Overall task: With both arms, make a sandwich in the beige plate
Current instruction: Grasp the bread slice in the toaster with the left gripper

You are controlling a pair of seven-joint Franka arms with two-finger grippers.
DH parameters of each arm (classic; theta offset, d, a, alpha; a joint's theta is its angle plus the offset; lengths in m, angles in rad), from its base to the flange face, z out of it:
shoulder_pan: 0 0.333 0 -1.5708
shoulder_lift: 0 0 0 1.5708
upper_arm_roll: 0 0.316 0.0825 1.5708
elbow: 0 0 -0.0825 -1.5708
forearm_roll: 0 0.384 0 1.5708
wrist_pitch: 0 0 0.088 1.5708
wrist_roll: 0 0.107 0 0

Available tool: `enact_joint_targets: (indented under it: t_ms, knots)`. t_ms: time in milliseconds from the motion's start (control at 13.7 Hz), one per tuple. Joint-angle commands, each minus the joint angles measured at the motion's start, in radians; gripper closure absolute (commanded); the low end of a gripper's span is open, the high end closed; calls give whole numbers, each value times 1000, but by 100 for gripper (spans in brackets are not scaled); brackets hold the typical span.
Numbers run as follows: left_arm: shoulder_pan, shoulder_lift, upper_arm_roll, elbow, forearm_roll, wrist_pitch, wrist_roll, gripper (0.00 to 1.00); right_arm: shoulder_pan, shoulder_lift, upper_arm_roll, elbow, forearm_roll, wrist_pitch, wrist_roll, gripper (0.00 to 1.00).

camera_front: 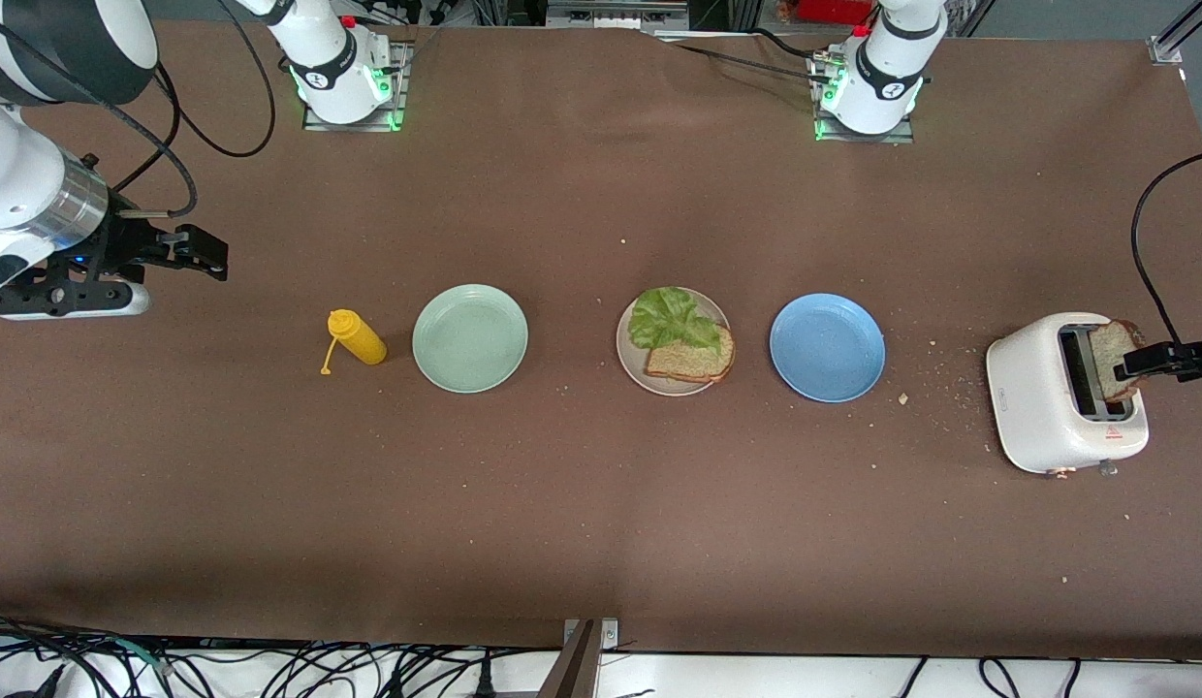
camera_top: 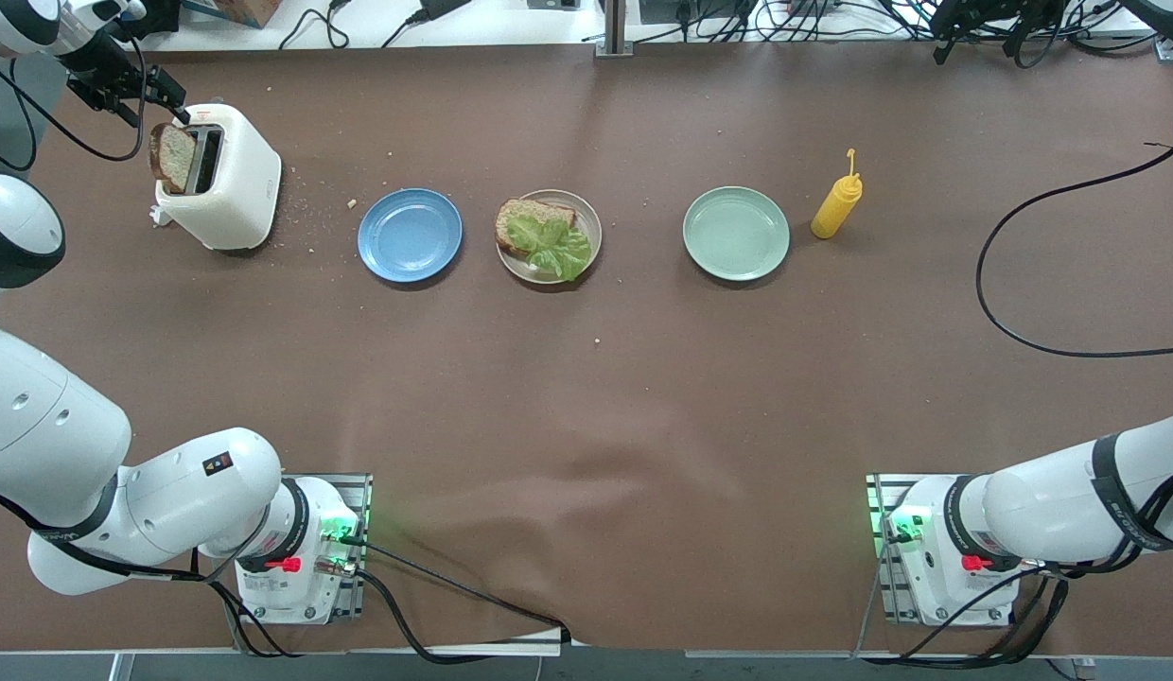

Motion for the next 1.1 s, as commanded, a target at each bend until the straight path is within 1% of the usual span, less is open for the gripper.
enact_joint_targets:
  t_ms: [0,73,146,219,511,657,803,950,1023]
  knots:
    - [30,-57,-12,-95,15,21,5,40,19,-17,-16,22,-10,-35,-2,0]
    - [30,-58,-12,-99,19,12,6,62,17,-20,-16,24,-10,-49,-1,0]
    - [37,-63,-12,-108,19,-2,16,90,17,-22,-21,25,-10,-55,-2,0]
    - [41,-61,-13,-110,21,-3,20,100,17,-22,-33,25,-9,-59,-4,0]
    - [40,-78,-19,-105,21,-5,16,100,7,-34,-37,22,-6,-47,-5,0]
    - [34,-96,-23,-99,22,-15,14,100,-18,-40,-37,22,22,-43,-7,0]
    - [30,-123,-26,-81,26,-63,13,100,-29,-42,-42,22,42,-36,-21,0]
    - [27,-167,-32,-75,24,-118,10,100,-27,-50,-62,22,40,-38,-22,0]
    - [27,-185,-50,-75,24,-127,8,100,-27,-53,-67,22,42,-35,-27,0]
